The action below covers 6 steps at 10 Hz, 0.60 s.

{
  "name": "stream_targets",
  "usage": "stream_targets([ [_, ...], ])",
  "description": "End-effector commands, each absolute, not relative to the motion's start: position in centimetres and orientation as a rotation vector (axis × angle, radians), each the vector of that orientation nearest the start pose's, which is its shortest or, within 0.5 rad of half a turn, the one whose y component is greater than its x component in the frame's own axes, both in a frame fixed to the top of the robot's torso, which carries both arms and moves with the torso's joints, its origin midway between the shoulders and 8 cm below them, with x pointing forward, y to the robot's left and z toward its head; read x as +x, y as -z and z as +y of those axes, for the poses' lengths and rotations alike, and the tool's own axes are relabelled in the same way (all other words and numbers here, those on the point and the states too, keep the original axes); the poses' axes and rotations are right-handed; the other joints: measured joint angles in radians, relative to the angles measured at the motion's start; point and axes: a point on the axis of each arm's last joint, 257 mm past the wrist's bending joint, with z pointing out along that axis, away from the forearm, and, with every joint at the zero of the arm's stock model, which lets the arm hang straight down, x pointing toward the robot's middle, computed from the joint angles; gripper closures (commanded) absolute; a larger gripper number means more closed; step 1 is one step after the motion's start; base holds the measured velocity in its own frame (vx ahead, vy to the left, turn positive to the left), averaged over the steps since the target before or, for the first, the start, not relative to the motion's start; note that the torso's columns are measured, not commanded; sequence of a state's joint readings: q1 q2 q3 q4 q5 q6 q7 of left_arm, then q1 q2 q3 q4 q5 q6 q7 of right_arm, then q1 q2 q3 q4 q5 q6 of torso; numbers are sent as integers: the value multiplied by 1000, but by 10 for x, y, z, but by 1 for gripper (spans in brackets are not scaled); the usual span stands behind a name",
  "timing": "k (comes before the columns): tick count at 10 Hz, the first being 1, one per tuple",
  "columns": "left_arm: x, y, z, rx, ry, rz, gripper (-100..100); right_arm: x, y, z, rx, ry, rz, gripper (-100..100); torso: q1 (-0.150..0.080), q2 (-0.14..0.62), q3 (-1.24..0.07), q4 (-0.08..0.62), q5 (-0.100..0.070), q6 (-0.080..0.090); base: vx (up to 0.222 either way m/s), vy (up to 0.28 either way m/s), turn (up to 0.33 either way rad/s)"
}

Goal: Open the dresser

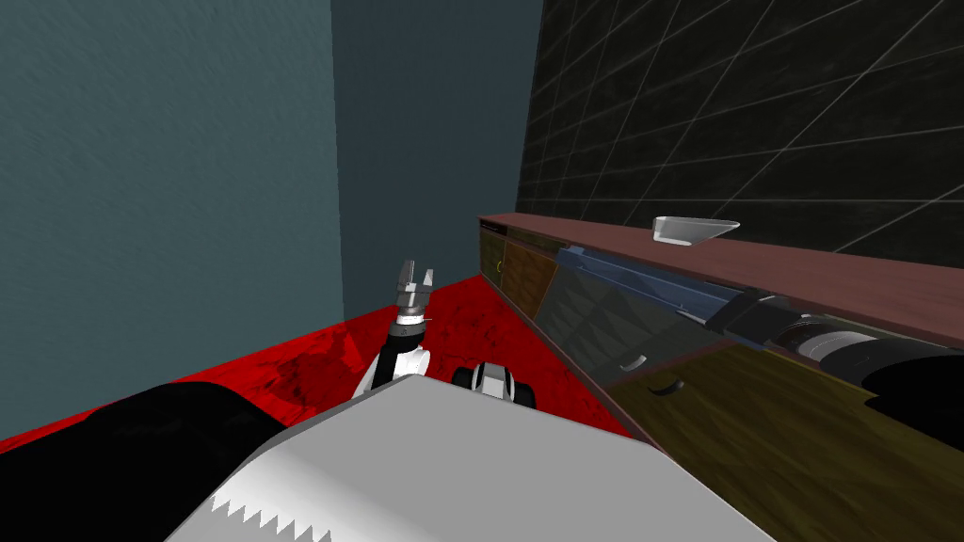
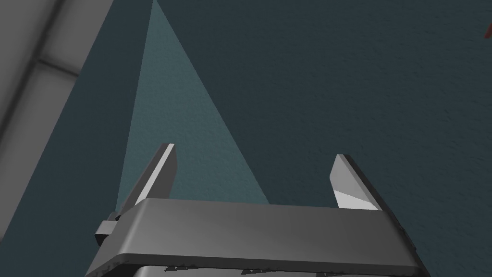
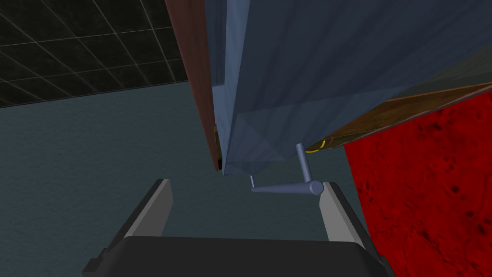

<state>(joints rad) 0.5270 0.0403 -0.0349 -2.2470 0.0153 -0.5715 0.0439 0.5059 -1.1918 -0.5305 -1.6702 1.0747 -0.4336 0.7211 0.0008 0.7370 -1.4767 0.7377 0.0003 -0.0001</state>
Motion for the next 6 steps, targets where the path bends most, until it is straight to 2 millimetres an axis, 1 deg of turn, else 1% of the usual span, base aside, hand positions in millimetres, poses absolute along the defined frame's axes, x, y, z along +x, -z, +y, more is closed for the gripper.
stream_targets([
  [1,338,-14,268,-651,1384,616,0,429,55,-562,-1334,987,1400,0,-1,-1,-1,1,1,1,-8,6,-2],
  [6,338,-14,268,-651,1384,616,0,429,55,-561,-1336,984,1400,0,-1,1,1,0,0,0,0,0,0],
])
